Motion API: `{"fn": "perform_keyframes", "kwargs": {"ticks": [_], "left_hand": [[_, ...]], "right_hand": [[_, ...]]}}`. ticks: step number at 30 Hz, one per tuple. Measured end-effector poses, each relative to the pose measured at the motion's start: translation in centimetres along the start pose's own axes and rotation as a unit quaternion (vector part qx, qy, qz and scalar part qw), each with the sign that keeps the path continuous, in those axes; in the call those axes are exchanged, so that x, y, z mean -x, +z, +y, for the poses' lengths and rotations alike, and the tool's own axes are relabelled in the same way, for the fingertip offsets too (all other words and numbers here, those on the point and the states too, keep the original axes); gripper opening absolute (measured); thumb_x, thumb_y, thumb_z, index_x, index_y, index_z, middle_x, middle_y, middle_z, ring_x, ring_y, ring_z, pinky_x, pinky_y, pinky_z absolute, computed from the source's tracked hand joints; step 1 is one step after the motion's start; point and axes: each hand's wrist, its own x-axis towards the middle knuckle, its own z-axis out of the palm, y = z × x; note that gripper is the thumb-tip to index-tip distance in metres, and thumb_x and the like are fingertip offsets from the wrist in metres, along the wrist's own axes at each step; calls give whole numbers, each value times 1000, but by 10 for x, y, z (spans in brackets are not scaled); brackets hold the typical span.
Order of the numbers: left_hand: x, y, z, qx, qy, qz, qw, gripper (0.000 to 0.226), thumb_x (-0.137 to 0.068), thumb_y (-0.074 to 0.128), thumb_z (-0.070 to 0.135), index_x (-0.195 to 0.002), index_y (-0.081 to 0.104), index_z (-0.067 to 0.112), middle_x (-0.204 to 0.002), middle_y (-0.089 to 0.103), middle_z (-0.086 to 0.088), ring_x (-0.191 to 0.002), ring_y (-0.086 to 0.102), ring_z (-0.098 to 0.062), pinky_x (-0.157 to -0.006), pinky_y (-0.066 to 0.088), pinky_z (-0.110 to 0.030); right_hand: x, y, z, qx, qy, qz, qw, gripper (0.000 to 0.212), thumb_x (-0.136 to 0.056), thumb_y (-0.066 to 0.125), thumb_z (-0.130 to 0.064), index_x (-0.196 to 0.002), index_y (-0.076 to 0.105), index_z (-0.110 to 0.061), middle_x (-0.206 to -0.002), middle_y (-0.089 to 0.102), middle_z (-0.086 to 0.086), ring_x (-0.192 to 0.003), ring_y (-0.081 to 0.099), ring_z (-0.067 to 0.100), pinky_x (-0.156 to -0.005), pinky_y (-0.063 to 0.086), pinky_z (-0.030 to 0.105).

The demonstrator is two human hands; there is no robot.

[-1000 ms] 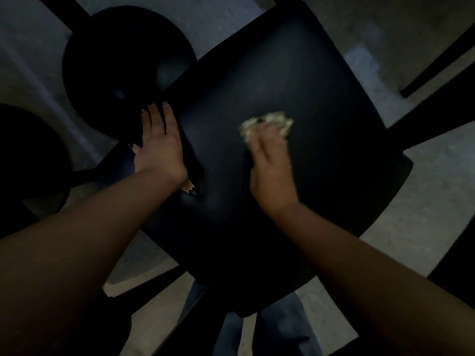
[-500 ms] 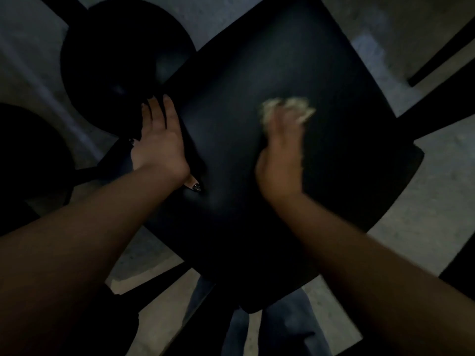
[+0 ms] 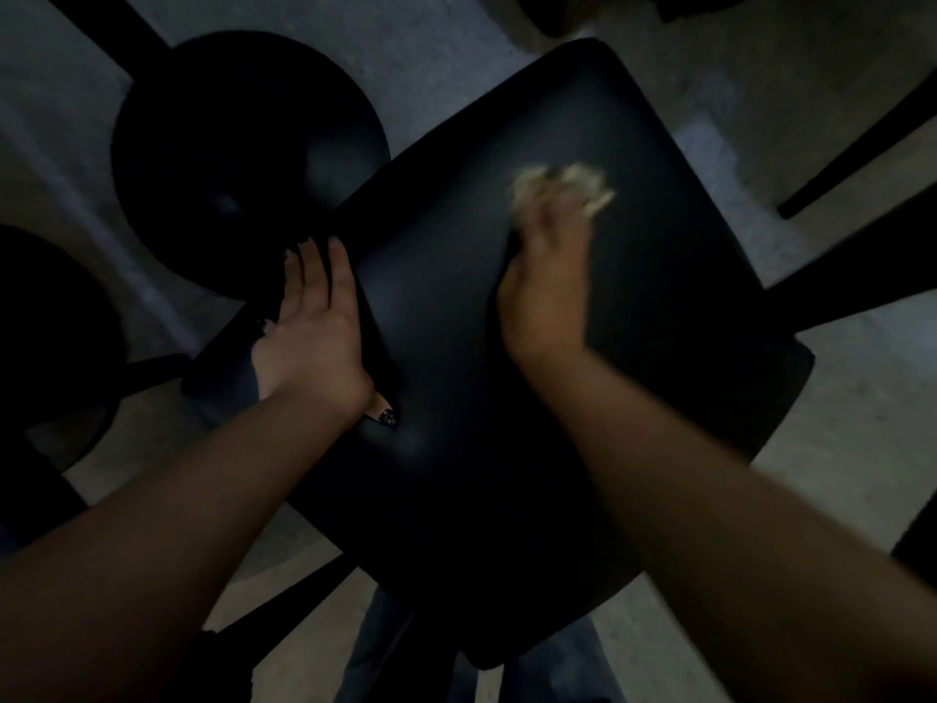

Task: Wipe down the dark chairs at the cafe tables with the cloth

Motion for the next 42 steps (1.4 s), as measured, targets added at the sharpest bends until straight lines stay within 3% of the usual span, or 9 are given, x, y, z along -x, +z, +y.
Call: {"fn": "perform_keyframes", "kwargs": {"ticks": [2,5,12,17,21,25,31,36,42], "left_hand": [[0,-1,1,0,0,-6,1000,159,-47,96,31,-150,-24,16,-160,-21,-8,-149,-14,-22,-116,27,-50],[0,-3,5,5,-6,-17,1000,159,-47,96,30,-148,-27,16,-159,-25,-7,-148,-17,-21,-116,26,-51],[-1,1,3,6,-4,-6,1000,165,-40,96,35,-148,-27,17,-159,-25,-6,-149,-16,-21,-113,26,-53],[-1,-1,1,0,3,-14,1000,163,-44,95,40,-148,-28,16,-159,-25,-6,-148,-17,-21,-113,27,-49],[1,-7,1,-20,9,-31,999,162,-46,95,42,-147,-29,15,-159,-25,-8,-148,-17,-22,-115,30,-47],[3,-24,1,-25,13,-81,996,162,-47,93,47,-148,-28,13,-159,-23,-11,-149,-16,-25,-120,20,-42],[21,-62,23,123,16,-79,989,100,-84,73,24,-154,5,5,-160,15,-16,-145,22,-29,-118,23,-33],[63,-91,81,250,25,-10,968,67,-87,67,21,-147,38,12,-145,49,-10,-132,46,-27,-106,32,-23],[141,-104,177,404,17,64,912,47,-87,67,13,-133,57,19,-128,63,-1,-117,58,-12,-95,35,-12]], "right_hand": [[53,8,-25,-16,-126,-64,990,47,-84,37,10,-129,51,10,-139,42,31,-134,34,48,-114,25,53],[57,-11,-20,-46,-205,-154,965,47,-81,34,8,-122,57,12,-132,49,32,-129,39,49,-112,27,53],[-80,-23,7,4,31,-19,999,53,-88,38,4,-140,43,-3,-151,28,23,-142,22,37,-120,10,40],[35,20,-49,-6,-142,-98,985,50,-86,33,3,-131,54,0,-143,42,25,-138,28,45,-118,4,46],[66,8,-60,-51,-122,-197,971,51,-80,50,12,-130,55,1,-143,45,18,-140,28,39,-117,11,49],[36,-36,-63,-98,-99,-250,958,50,-82,44,16,-128,56,2,-139,49,18,-138,35,32,-117,13,28],[4,-145,-38,-132,11,-157,979,49,-78,47,18,-121,62,1,-129,58,16,-126,51,25,-110,24,17],[4,-224,-8,-99,61,-170,978,49,-88,48,6,-134,54,-10,-141,49,6,-129,45,16,-105,27,12],[9,-330,15,-102,28,-140,984,42,-87,47,0,-120,64,-19,-123,59,0,-105,54,7,-88,37,10]]}}
